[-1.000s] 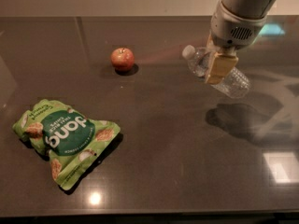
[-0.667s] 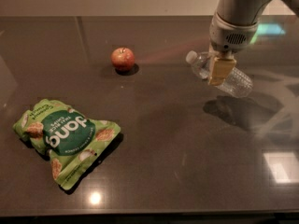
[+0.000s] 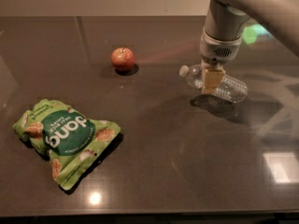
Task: Knock water bottle over
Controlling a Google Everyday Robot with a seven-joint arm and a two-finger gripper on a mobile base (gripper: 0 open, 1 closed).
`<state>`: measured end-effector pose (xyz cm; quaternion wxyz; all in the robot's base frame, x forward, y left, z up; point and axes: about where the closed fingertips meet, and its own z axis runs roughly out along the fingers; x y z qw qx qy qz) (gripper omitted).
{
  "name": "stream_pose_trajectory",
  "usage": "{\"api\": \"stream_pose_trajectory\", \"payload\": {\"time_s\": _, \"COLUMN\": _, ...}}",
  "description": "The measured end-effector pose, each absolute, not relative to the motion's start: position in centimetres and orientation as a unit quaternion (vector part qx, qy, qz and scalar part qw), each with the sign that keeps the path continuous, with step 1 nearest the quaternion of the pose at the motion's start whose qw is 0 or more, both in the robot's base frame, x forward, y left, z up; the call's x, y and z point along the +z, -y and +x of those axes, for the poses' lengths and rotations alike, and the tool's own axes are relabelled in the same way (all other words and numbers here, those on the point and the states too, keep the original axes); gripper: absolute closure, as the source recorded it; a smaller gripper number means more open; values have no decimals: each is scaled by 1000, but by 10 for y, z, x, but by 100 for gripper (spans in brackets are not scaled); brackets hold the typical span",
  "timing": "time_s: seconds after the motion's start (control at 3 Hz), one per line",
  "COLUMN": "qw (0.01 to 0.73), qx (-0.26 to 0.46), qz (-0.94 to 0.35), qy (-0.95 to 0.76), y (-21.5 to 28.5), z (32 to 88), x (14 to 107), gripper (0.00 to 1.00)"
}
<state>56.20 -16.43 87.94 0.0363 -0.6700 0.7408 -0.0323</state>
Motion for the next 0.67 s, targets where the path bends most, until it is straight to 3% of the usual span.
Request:
{"api": "stream_pose_trajectory", "payload": {"time_s": 0.33, "qw": 32, "qx": -24, "qz": -675, "qy": -737, "y": 157, "z": 564, "x": 868, "gripper": 38}}
{"api": "stream_pose_trajectory", "payload": {"time_s": 0.67, "qw": 28, "qx": -17, "qz": -679, "qy": -733, "y": 152, "z": 564, "x": 859, "gripper": 5}}
